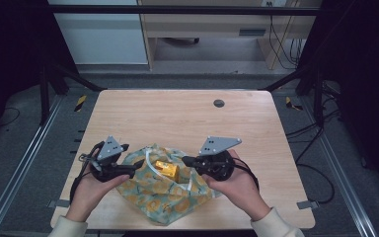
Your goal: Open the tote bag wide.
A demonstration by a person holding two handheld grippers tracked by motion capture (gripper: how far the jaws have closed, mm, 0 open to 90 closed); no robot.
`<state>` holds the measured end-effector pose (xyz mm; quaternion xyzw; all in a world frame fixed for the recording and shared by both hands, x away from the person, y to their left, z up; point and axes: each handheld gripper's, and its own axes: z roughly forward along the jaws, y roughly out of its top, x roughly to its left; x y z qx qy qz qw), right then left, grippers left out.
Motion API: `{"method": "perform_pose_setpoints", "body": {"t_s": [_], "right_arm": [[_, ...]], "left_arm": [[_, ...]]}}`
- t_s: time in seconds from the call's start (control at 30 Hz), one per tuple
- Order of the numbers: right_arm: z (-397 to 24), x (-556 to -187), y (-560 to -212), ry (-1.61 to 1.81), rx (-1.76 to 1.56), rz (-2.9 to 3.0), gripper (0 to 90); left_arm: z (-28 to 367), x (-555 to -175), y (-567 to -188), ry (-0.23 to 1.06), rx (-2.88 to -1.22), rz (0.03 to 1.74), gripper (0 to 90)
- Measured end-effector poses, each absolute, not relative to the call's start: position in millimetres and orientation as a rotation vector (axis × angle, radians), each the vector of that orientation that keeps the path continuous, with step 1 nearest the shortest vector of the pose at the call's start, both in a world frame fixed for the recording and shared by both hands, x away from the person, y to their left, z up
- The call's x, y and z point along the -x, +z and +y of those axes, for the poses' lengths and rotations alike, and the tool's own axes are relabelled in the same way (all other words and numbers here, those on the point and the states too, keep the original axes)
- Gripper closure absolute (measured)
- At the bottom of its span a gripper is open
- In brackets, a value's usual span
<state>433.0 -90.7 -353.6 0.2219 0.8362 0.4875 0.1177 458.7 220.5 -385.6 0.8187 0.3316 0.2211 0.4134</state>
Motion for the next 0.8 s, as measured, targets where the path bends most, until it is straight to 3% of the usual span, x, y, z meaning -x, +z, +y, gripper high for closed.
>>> {"method": "perform_pose_setpoints", "body": {"t_s": [0.43, 0.8], "right_arm": [[-96.3, -431.3, -362.1, 1.440, -0.669, 2.443, 90.0], [-98.5, -434.3, -345.2, 1.466, -0.658, 2.375, 90.0]], "left_arm": [[193.5, -504.2, -394.7, 0.502, -2.178, 0.880, 22.9], [194.8, -506.5, -406.3, 0.464, -2.259, 0.852, 34.1]]}}
